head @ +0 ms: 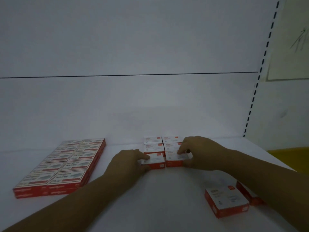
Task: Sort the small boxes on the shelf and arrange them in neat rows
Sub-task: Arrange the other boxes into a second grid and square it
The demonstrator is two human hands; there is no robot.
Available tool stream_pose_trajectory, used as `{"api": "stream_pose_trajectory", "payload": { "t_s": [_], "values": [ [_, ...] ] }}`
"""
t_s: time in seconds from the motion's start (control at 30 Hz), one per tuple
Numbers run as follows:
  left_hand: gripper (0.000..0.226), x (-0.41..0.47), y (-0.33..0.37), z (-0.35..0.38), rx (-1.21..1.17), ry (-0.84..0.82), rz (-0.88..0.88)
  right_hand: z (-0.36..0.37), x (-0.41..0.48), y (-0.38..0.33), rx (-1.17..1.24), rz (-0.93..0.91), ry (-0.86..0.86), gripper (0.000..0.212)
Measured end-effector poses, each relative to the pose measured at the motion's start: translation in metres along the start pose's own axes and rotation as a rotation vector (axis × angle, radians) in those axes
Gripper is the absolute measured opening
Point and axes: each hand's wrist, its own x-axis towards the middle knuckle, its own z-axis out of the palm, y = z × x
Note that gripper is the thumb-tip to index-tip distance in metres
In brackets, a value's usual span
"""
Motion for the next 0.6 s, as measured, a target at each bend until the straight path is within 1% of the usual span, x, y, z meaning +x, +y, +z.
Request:
{"api": "stream_pose_trajectory", "payload": {
  "t_s": [0.1,0.2,0.37,0.6],
  "values": [
    [0.042,0.006,0.001,0.006,0.033,0.016,-0.031,0.001,0.0,0.002,0.026,-0.001,0.02,0.039],
    [0.043,0.009,0.0,0.008,0.073,0.025,-0.011,0.003,-0.002,0.004,0.055,-0.002,0.02,0.039],
    [0.045,0.011,0.0,0.014,0.005,0.047,-0.003,0.007,0.001,0.006,0.102,0.028,0.004,0.04],
    [0.043,0.012,-0.004,0.021,-0.042,0.086,-0.041,0.012,0.007,0.012,0.108,0.049,0.014,0.034]
  ]
}}
